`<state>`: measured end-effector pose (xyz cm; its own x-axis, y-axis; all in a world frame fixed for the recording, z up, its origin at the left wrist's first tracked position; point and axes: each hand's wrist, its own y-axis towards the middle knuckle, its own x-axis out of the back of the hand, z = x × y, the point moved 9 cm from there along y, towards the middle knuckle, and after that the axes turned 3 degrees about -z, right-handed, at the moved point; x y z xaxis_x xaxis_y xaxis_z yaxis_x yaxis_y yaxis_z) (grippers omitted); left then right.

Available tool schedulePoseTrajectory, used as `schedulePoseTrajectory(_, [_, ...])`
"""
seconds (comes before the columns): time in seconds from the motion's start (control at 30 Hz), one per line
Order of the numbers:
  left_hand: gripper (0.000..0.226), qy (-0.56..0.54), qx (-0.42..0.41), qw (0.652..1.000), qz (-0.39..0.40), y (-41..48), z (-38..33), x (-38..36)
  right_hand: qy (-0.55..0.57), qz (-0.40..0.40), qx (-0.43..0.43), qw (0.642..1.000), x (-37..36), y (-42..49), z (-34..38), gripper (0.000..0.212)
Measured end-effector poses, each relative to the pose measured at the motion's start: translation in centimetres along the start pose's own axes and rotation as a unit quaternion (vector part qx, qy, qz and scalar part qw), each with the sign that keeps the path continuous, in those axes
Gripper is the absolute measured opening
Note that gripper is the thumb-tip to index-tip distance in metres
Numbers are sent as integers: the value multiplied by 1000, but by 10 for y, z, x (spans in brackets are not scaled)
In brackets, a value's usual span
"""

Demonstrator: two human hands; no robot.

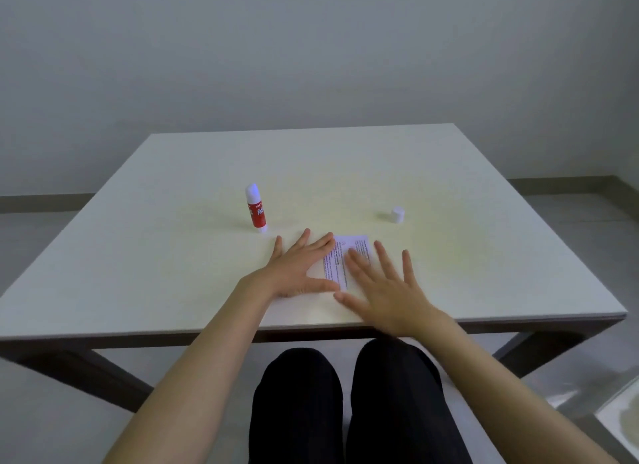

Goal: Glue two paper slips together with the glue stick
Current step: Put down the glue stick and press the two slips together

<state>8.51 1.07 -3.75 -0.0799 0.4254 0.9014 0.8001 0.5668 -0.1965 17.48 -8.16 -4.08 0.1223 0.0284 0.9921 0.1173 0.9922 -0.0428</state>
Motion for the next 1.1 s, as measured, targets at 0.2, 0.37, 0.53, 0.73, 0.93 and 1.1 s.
schedulePoseTrajectory(0.2, [88, -4, 4, 1000, -3, -2, -3, 2, -3, 17, 2, 1000, -2, 16, 20, 98])
schedulePoseTrajectory(0.37, [91, -8, -1, 1000, 4, -2, -2, 2, 25, 40, 31, 998, -4, 17, 14, 94])
schedulePoseTrajectory(0.53, [93, 3, 6, 1000, 10, -1, -2, 2, -5, 45, -47, 998, 11, 35, -7, 86])
schedulePoseTrajectory(0.73, [94, -12, 5, 1000, 0, -1, 0, 1, 21, 33, 54, 998, -2, 12, 25, 97])
schedulePoseTrajectory(0.93, [97, -124, 19, 988, -84, -10, 1, 10, 7, 15, -2, 1000, 5, 30, -8, 87])
schedulePoseTrajectory(1.1, [60, -289, 51, 833, -469, -60, 26, 59, 61, -43, 3, 997, 8, 25, -9, 88])
